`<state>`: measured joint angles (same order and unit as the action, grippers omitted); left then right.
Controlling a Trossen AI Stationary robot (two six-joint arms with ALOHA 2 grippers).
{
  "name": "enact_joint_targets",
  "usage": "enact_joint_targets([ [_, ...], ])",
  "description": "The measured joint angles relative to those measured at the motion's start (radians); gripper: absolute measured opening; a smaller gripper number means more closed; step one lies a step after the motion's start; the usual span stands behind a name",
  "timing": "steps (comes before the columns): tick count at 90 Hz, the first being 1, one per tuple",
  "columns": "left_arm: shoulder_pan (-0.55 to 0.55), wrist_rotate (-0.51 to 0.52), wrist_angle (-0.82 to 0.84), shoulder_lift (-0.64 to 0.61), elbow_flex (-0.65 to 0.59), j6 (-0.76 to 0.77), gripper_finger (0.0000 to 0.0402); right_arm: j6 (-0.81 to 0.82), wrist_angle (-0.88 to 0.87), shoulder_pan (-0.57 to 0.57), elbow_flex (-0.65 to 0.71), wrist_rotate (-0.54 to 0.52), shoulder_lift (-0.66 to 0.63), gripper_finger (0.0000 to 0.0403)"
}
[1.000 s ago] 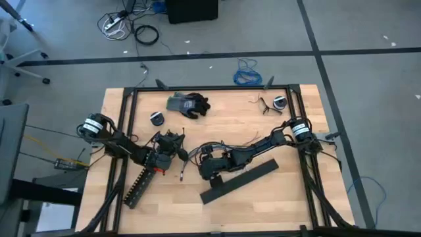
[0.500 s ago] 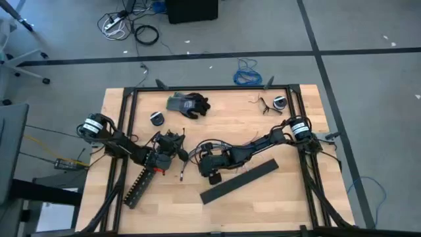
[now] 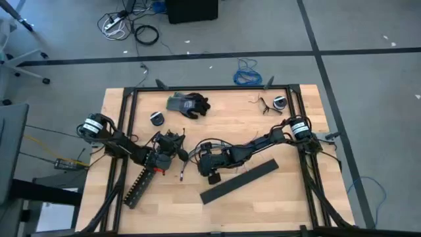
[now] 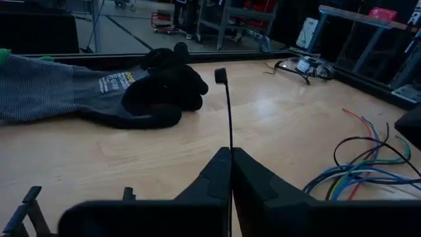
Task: Ziptie cables
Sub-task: Wrap the other black zip tie on the cable wires
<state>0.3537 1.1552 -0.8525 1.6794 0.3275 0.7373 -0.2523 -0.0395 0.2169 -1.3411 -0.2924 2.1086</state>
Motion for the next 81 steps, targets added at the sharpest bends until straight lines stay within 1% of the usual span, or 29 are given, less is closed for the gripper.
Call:
enact_joint_targets([
  [15,0.000,-0.010,-0.026,0.000,0.000,-0.011,0.0000,0.013,0.013,-0.003,0.000,0.010,0.000,0.0088],
  [28,0.000,-0.043,-0.055,0.000,0.000,-0.030,0.0000,0.024,0.016,-0.010,0.000,0.026,0.000,0.0088],
  [62,0.000,-0.074,-0.042,0.001,0.000,-0.031,0.0000,0.046,0.025,-0.032,0.032,0.031,-0.001,0.0086],
  [81,0.000,-0.082,-0.041,0.001,0.000,-0.053,0.0000,0.059,0.092,-0.036,0.055,0.032,-0.001,0.0084],
])
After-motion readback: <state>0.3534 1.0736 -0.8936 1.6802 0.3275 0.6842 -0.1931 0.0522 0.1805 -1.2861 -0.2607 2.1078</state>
